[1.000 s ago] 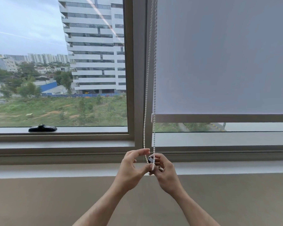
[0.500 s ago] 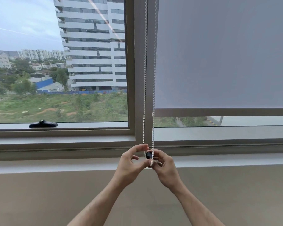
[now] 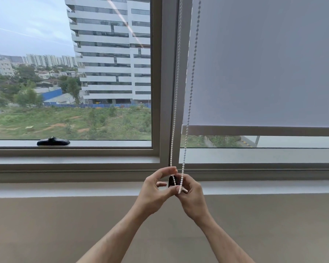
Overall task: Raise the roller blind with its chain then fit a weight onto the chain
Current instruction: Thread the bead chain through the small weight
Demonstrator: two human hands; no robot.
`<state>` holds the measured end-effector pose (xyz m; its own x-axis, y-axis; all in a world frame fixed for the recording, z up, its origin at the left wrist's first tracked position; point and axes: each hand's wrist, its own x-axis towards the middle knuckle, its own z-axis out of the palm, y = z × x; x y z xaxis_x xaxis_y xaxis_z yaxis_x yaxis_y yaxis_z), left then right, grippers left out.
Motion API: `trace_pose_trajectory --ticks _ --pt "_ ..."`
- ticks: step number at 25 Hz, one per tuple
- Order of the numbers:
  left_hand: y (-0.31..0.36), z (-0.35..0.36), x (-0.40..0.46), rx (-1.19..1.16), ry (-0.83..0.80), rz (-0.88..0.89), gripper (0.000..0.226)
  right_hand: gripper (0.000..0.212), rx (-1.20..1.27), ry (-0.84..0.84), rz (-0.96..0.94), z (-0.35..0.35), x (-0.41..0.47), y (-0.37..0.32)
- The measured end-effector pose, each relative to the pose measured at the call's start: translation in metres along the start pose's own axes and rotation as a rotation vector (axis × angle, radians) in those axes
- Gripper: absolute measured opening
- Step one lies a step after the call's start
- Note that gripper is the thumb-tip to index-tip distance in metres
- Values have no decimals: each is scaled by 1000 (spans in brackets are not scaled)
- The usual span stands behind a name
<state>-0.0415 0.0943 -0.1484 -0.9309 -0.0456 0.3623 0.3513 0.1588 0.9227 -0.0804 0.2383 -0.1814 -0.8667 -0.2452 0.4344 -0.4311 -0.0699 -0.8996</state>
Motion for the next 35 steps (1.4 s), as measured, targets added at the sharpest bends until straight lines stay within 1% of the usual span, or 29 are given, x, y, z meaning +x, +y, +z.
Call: trace_pose_trajectory --ticks 3,6,11,15,16,19,20,23,24,26,28,30,32,35 --pt "0 -3 -1 -68 -18 -9 50 32 24 21 -6 0 -2 1" --pt "0 -5 -2 -70 -23 -14 51 30 40 23 -4 1 -3 1" --pt "4 -6 -1 -92 -55 -26 51 43 75 27 -6 3 -4 -2" --pt "6 -5 -4 -129 -34 -35 50 50 65 35 -10 4 -3 -5" --pt "6 -5 -4 -128 -33 -35 51 49 68 34 -6 3 -2 -5" --pt "4 -5 -4 -150 -31 -39 51 36 94 -4 7 0 -3 -5" --pt "3 -6 -3 -158 -23 -38 51 35 103 -17 13 -2 -3 -6" --pt "4 -8 -1 -164 -10 -31 52 48 110 -38 67 -11 -2 -2" --pt "3 -8 -1 -160 -10 -31 52 49 111 -21 91 -15 -1 2" --pt "3 -9 0 -153 -5 -38 53 39 107 84 152 -24 3 16" --pt "3 -9 0 -145 -4 -43 53 31 20 222 250 -33 8 35" --pt "3 -10 1 -144 -3 -40 53 27 -161 292 342 -40 14 53" --pt "3 -11 2 -150 -2 -41 53 24 -344 316 373 -44 21 67" --pt "0 -13 2 -140 -6 -50 54 35 -549 279 384 -44 37 86"
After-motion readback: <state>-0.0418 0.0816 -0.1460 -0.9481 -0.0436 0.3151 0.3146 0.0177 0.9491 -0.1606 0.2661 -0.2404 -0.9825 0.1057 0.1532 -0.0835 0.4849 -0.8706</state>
